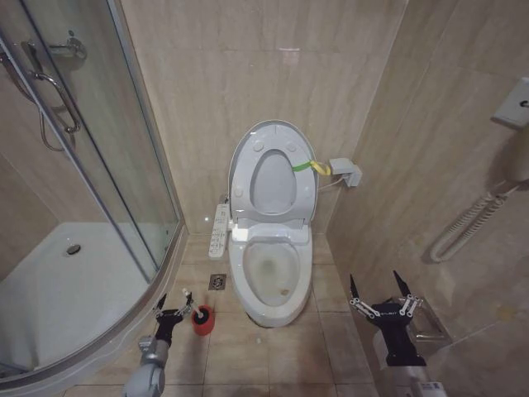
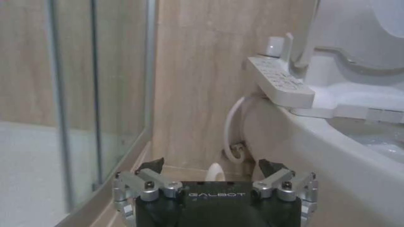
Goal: Open the toilet lid, clean the toilet bowl with a toilet brush, close the toilet lid, and flush.
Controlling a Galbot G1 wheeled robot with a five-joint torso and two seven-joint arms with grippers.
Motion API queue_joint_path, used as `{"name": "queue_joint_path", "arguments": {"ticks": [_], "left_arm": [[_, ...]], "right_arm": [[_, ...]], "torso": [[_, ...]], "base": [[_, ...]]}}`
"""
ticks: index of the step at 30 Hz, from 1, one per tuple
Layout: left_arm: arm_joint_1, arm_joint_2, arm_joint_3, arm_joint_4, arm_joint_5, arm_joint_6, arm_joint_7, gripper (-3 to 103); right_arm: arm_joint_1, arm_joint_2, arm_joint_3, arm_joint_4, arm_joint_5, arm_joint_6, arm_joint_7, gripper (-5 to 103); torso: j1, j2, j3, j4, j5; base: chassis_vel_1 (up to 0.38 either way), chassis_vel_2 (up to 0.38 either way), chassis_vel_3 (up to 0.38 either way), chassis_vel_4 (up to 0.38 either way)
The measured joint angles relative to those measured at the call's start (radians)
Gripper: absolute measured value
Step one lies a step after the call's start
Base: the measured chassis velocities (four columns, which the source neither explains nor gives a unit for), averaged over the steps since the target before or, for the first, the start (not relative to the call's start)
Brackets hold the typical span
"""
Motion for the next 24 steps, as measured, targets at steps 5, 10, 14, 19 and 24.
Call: {"name": "queue_joint_path", "arguments": {"ticks": [5,10,14,19,24], "left_arm": [[-0.052,-0.018,0.01,0.07,0.014,-0.003,0.006,98],[-0.084,-0.032,0.011,0.127,0.03,-0.008,0.017,98],[-0.108,-0.033,0.002,0.181,0.054,-0.025,0.033,97],[-0.127,-0.034,-0.01,0.226,0.06,-0.037,0.051,85],[-0.142,-0.036,-0.015,0.252,0.06,-0.042,0.066,85]], "right_arm": [[0.0,0.0,0.0,0.0,0.0,0.0,0.0,100],[0.0,0.0,0.0,0.0,0.0,0.0,0.0,100],[0.0,0.0,0.0,0.0,0.0,0.0,0.0,100],[0.0,0.0,0.0,0.0,0.0,0.0,0.0,100],[0.0,0.0,0.0,0.0,0.0,0.0,0.0,100]], "torso": [[0.0,0.0,0.0,0.0,0.0],[0.0,0.0,0.0,0.0001,0.0],[0.0,0.0,0.0,0.0001,0.0],[0.0,0.0,0.0,0.0001,0.0001],[0.0,0.0,0.0,0.0001,0.0001]], "base": [[0.0,0.0,0.0,0.0],[0.0,0.0,0.0,0.0],[0.0,0.0,0.0,0.0],[0.0,0.0,0.0,0.0],[0.0,0.0,0.0,0.0]]}}
